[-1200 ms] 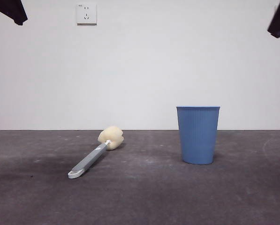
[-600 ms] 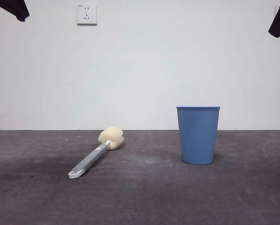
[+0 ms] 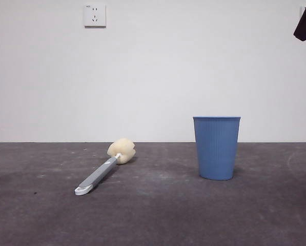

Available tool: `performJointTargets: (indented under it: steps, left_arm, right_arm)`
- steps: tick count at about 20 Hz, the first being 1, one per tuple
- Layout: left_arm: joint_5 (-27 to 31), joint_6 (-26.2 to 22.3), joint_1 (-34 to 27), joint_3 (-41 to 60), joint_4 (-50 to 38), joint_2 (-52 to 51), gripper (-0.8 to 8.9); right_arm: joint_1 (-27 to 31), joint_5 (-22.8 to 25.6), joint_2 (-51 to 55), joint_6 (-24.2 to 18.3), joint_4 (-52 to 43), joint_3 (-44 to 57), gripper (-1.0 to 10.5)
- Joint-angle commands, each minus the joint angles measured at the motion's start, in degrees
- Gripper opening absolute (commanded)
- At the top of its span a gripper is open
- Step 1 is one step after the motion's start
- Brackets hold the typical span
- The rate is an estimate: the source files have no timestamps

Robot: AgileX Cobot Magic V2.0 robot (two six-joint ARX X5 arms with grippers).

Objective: Pick up the cup brush,pick up the cup,insert the brush into the cup,clean the cup,put the cup brush back,put the cup back to the fixed position on the table

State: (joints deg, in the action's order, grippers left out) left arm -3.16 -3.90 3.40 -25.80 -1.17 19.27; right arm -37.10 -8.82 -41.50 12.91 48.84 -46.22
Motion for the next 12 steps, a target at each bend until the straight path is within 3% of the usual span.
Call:
performJointTargets:
  steps: [1, 7, 12]
  left_arm:
    - [0.1, -0.2, -1.9, 7.8, -0.2, -5.4, -0.04]
    - [0.1, 4.6, -4.2, 20.5, 0.1, -14.2, -0.04]
    - [0.1, 6.7, -4.2, 24.7, 3.9, -17.8, -0.04]
  right_arm:
    - [-0.1, 0.2, 0.0, 0.5, -0.2, 0.3, 0.0]
    - [-0.1, 0.2, 0.0, 0.5, -0.2, 0.3, 0.0]
    - [-0.1, 0.2, 0.0, 0.5, -0.2, 0.3, 0.0]
